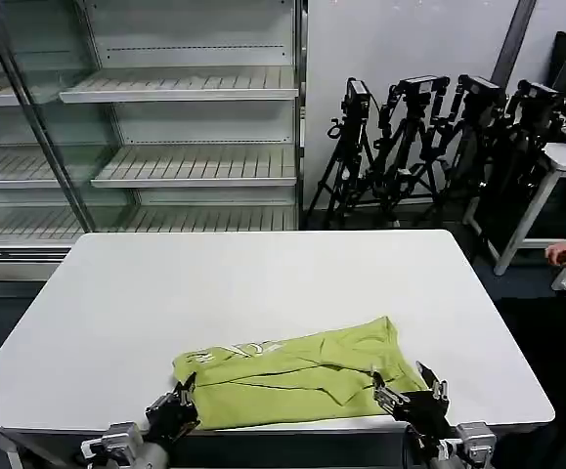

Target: Fold and organize the clothes.

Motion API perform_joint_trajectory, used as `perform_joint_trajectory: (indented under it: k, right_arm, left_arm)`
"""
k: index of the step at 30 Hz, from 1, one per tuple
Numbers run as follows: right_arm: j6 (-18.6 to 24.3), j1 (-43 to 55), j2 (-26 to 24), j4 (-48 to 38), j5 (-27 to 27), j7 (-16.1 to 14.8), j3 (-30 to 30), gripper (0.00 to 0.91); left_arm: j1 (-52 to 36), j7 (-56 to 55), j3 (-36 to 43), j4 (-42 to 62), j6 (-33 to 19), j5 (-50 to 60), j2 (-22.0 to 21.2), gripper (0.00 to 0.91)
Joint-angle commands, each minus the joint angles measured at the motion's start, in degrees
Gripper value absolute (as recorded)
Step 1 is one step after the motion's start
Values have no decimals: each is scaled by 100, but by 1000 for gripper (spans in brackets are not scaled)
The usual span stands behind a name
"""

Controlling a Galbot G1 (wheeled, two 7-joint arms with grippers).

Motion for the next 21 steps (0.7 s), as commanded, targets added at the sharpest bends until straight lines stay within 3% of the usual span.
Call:
perform_joint_trajectory:
  k: [1,8,16,21]
  right_arm:
    - [7,-20,-4,13,6,3,20,907]
    - [7,-6,-45,36,57,9,69,907]
    - [8,-12,-160,47,172,-1,222,907]
    - [45,-100,-230,43,237,-26,369,907]
  left_arm:
    - [16,-8,-505,-183,4,-483,144,20]
    - [48,49,-1187,-290,9,-649,587,20]
    - [-85,191,-2142,242,-6,-948,1561,20]
    - [-175,230,-2368,269,66,-1156,1789,20]
